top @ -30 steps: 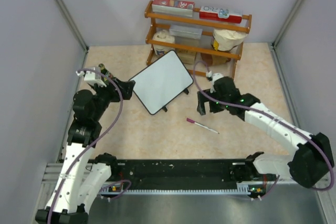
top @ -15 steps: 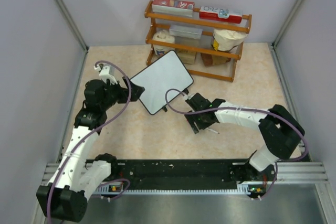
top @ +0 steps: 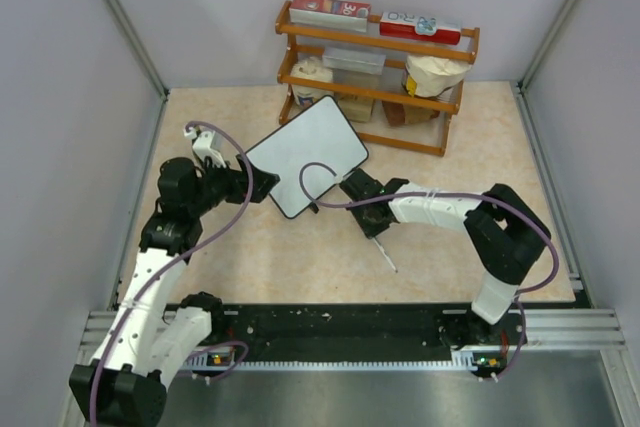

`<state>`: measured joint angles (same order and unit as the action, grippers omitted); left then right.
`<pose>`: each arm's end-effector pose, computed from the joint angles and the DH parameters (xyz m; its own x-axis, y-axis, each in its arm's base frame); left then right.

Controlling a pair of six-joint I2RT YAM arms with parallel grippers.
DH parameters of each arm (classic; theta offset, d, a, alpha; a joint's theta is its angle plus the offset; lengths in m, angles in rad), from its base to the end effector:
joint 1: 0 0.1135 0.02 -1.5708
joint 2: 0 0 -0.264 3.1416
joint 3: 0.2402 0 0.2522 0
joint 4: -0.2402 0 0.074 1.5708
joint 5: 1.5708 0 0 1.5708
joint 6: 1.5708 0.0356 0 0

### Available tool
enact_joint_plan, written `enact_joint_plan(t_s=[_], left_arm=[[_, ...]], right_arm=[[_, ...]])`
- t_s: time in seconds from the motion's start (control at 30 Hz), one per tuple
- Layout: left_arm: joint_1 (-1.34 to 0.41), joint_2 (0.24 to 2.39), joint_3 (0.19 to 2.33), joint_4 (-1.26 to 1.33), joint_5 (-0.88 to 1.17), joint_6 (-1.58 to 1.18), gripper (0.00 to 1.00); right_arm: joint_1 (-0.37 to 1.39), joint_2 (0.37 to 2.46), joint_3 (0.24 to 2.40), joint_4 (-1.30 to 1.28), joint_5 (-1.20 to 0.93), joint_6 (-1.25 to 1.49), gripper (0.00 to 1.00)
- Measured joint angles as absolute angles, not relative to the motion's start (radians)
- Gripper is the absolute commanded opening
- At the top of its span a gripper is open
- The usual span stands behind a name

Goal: Write a sentence on the whiteboard
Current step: Pick up the whiteboard marker without the cap from the center of the board, then pass from the right arm to the left

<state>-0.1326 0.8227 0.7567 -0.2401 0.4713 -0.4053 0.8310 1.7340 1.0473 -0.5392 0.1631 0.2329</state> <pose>0.1858 -0.0411 0.3189 -0.4902 -0.2890 -0.8223 0.3849 0.7747 -0.5017 0.2249 0.2378 0.1624 -0.7770 -0.5134 -0.3642 -0.5267 0.8471 -0.0707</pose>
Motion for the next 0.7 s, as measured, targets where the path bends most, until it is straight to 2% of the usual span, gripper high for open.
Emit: enact_joint_plan(t_s=[0.4, 0.57, 0.7], left_arm=[[-0.133, 0.746, 0.797, -0.244, 0.521, -0.364, 0.99], [-0.136, 0.748, 0.805, -0.232, 0.553, -0.365, 0.94], [-0.199, 0.81, 0.808, -0.194, 0.582, -0.382, 0.95]], right_arm=[[0.771, 1.68, 1.024, -0.538, 0.132, 0.299, 0.0], [0.669, 1.486, 1.018, -0.512, 0.074, 0.341, 0.0], [0.624, 1.285, 1.019, -0.45, 0.045, 0.378, 0.0]])
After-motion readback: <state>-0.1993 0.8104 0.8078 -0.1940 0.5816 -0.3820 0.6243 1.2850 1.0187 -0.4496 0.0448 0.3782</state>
